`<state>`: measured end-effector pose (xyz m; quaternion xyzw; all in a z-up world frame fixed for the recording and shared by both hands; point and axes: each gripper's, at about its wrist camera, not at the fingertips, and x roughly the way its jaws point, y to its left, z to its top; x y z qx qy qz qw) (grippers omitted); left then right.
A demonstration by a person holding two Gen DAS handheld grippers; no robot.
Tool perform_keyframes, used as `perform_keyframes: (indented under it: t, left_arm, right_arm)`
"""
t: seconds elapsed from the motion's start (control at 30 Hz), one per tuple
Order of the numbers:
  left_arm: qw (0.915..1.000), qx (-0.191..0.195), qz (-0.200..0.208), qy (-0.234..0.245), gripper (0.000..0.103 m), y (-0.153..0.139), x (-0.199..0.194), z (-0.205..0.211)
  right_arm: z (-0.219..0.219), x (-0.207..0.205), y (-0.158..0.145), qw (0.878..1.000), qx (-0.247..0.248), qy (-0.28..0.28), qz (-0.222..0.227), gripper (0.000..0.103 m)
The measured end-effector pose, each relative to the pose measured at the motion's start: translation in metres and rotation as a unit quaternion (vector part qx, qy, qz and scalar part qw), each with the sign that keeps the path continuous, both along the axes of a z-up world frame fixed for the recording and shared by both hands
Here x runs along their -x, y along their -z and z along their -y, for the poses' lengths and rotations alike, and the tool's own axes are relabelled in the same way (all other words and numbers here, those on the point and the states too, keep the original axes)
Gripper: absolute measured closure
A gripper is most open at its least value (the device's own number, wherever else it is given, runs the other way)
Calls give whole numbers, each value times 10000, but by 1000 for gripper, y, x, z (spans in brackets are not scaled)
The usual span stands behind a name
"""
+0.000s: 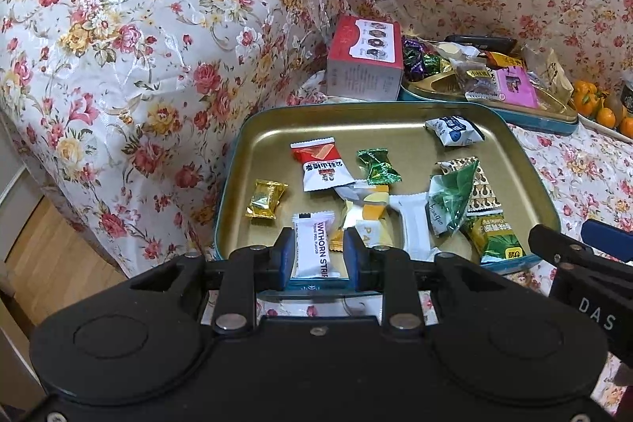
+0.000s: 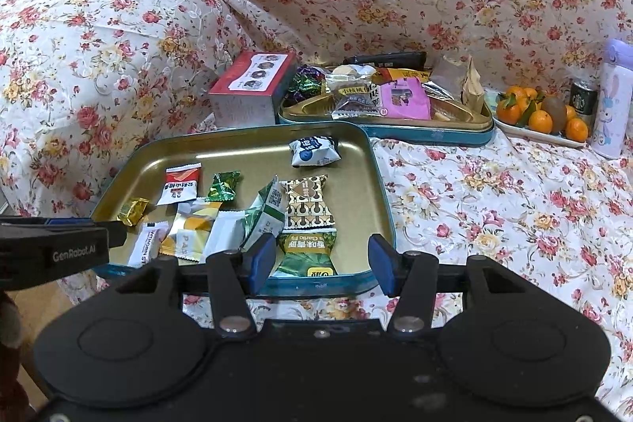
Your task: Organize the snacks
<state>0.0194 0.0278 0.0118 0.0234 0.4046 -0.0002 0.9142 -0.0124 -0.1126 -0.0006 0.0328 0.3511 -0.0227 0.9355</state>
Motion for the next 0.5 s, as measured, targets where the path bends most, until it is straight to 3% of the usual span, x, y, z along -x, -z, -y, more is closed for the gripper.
perform_keyframes:
  t: [0.5]
  left_arm:
    - [9999,66,-20,-95,66,-1,0,-1]
  right_arm:
    - [2,4,0,10000,78,-4,-43,47]
